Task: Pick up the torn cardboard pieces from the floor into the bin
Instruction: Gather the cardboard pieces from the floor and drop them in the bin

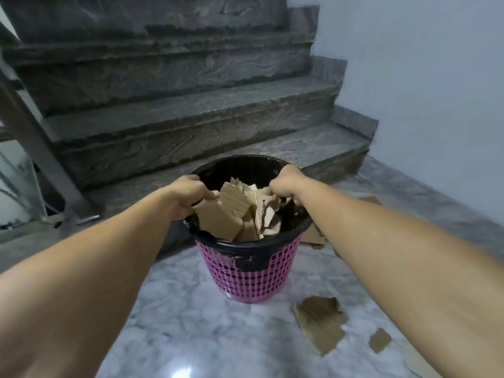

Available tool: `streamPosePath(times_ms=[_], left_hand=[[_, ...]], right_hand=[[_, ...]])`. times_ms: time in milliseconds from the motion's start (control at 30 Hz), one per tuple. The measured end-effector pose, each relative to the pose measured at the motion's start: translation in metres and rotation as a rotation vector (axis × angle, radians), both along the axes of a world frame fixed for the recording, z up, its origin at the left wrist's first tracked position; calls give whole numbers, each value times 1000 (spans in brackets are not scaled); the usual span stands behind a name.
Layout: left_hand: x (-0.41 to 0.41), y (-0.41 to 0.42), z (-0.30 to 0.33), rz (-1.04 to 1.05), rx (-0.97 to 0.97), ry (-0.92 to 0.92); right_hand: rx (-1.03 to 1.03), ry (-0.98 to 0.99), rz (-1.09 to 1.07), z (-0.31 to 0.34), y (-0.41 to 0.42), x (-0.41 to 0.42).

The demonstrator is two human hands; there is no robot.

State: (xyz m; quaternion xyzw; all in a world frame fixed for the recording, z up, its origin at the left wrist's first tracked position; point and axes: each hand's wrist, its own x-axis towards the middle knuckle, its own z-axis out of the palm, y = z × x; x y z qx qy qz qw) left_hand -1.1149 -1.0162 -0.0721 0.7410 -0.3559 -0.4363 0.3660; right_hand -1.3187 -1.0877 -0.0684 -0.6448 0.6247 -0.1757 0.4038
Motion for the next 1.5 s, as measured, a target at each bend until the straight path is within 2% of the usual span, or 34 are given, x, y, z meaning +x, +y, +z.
streamPosePath(times_ms=[67,167,233,367,500,667,767,833,900,1033,1133,1300,1433,1500], left_hand=[[-8,3,-13,-54,5,-10],[-17,12,-22,-128,-6,-242],[-23,18,-24,-145,-50,-391],[-39,26,-19,-152,-94,-600],[-78,23,-8,-240,-189,-682],[-159,16,-13,-409,-470,-733],[-209,22,-43,-580,-668,-799],[-241,29,-71,-743,-707,-806],[-267,37,-105,-919,-605,-782],[-312,71,-182,-1242,-229,-760],[-330,108,-226,-1410,-31,-727],[-362,167,-281,-1591,38,-818],[-375,202,-302,-1575,53,-913],[-379,211,-311,-1541,24,-868]], right_hand=[[-95,128,-3,-7,0,-5],[-178,138,-23,-14,0,-14],[-211,107,-23,-15,2,-25],[-168,-101,-80,-11,9,-50],[-95,-162,-99,-8,18,-85],[-28,-144,-114,-19,38,-143],[6,-72,-196,-45,62,-185],[43,-24,-255,-68,85,-217],[98,5,-312,-91,114,-248],[272,107,-468,-144,193,-311],[369,170,-551,-175,252,-345],[541,306,-626,-226,352,-383],[599,433,-748,-265,403,-391],[586,437,-823,-283,412,-388]])
